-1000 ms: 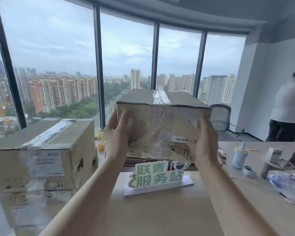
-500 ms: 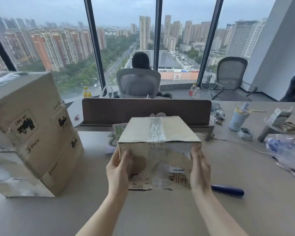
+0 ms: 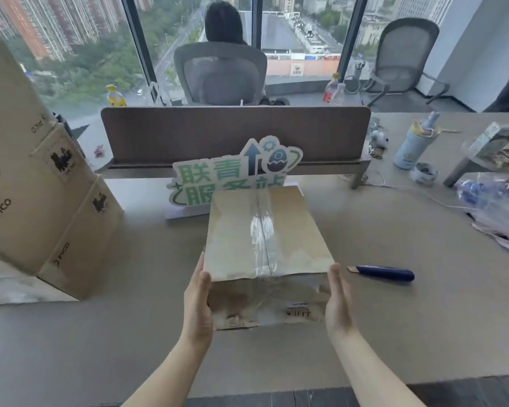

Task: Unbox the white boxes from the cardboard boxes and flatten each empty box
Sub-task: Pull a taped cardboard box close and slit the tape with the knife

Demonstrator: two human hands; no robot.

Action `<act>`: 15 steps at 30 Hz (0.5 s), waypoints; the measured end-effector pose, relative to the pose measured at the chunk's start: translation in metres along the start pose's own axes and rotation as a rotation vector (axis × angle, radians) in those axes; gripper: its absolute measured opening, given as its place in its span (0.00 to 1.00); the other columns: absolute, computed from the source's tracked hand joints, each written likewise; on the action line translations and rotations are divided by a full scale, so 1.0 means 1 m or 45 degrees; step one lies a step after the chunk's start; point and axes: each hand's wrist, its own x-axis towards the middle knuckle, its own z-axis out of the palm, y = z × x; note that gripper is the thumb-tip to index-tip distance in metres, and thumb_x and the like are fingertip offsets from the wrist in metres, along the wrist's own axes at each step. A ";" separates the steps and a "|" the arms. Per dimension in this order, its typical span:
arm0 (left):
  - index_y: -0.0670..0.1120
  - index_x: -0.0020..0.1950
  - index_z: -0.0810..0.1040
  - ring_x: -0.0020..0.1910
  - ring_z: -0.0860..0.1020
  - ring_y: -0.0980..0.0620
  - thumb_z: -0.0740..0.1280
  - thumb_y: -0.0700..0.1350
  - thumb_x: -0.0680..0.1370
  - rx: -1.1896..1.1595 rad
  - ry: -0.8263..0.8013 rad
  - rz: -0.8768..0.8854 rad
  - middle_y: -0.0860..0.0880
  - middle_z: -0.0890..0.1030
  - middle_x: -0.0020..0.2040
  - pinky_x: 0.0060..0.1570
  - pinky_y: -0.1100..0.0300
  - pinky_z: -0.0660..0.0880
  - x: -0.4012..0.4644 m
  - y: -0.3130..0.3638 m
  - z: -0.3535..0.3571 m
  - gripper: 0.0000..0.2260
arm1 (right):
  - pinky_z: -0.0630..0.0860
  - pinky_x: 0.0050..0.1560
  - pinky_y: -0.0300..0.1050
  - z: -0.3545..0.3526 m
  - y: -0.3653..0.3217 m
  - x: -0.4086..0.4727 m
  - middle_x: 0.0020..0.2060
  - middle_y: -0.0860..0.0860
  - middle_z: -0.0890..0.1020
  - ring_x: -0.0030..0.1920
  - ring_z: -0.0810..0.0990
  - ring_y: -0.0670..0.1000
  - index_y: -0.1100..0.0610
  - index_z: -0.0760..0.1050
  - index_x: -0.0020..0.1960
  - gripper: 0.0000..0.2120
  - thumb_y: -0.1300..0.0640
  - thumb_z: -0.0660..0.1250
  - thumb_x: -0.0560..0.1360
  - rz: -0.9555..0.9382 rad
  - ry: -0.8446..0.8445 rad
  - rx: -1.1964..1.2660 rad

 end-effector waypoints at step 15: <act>0.49 0.77 0.62 0.68 0.73 0.52 0.71 0.44 0.76 0.479 -0.092 -0.332 0.49 0.71 0.73 0.65 0.55 0.71 0.050 -0.014 -0.019 0.32 | 0.73 0.62 0.45 -0.052 0.030 0.036 0.64 0.52 0.79 0.62 0.78 0.52 0.55 0.71 0.71 0.17 0.53 0.57 0.84 0.264 0.032 -0.376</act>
